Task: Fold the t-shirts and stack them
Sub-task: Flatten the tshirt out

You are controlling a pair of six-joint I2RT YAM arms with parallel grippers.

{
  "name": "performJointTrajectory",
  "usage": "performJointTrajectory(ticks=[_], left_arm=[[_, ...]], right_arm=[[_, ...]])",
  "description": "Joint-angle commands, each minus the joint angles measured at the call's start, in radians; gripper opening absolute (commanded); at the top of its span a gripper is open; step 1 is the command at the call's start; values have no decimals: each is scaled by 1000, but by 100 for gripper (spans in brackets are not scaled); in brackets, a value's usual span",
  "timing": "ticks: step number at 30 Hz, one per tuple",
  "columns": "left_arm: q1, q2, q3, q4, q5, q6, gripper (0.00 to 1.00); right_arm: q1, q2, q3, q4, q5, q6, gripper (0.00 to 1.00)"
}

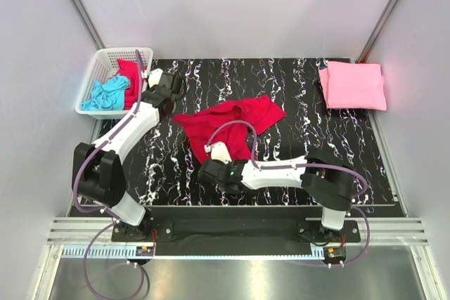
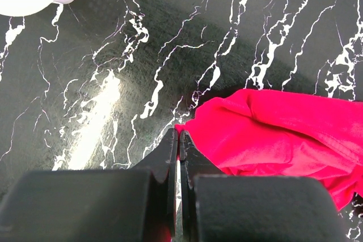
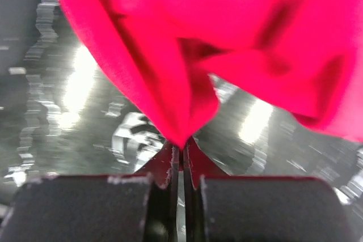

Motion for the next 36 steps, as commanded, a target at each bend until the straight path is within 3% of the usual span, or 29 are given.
performJointTrajectory(ticks=[1, 8, 13, 23, 36], left_arm=[[6, -77, 28, 10, 10, 22, 0], [6, -263, 121, -49, 21, 85, 0], [6, -369, 190, -65, 73, 148, 0], [6, -567, 339, -59, 125, 295, 0], [6, -761, 408, -62, 143, 396, 0]], right_arm=[[1, -120, 84, -236, 213, 100, 0], [-19, -402, 210, -613, 463, 191, 0], [-70, -543, 344, -747, 594, 98, 0], [-200, -683, 520, -660, 789, -241, 0], [-202, -836, 579, -608, 885, -361, 0]])
